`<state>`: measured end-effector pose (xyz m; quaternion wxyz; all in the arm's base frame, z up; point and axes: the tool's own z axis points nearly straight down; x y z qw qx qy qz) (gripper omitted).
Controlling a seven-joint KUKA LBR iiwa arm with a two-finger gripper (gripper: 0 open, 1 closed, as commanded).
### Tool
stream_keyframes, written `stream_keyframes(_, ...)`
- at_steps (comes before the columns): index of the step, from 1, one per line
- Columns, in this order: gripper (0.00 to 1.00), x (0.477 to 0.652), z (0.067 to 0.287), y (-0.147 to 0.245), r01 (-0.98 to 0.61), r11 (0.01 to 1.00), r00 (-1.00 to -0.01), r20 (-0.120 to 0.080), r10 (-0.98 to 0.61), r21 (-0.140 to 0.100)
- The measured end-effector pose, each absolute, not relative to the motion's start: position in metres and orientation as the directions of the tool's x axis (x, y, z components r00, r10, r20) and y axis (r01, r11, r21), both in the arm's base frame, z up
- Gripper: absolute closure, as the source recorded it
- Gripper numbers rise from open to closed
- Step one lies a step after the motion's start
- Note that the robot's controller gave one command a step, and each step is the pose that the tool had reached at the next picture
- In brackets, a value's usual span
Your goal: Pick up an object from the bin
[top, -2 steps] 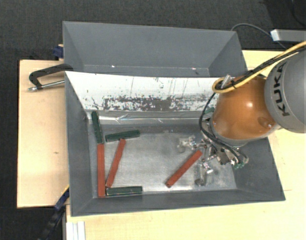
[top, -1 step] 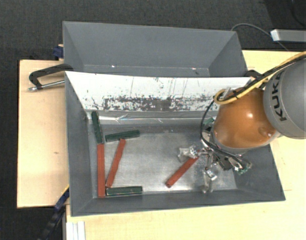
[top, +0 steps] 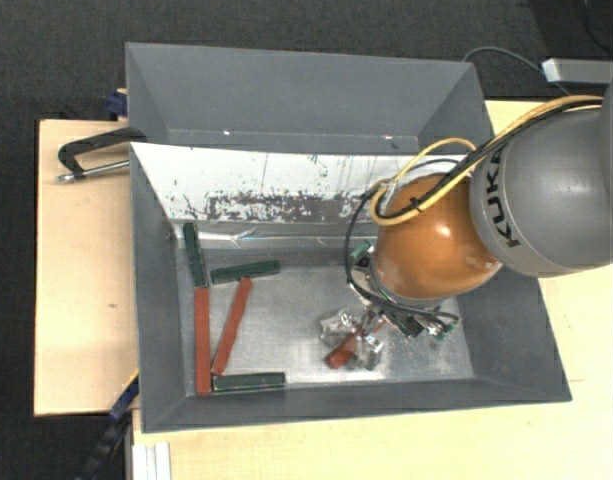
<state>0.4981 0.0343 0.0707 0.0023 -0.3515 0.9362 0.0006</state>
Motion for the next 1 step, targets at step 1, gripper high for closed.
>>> stream_keyframes(1, 1.00, 0.4981, 0.0707, 0.0342, -0.658, 0.753, -0.753, -0.005, -0.658, 0.000)
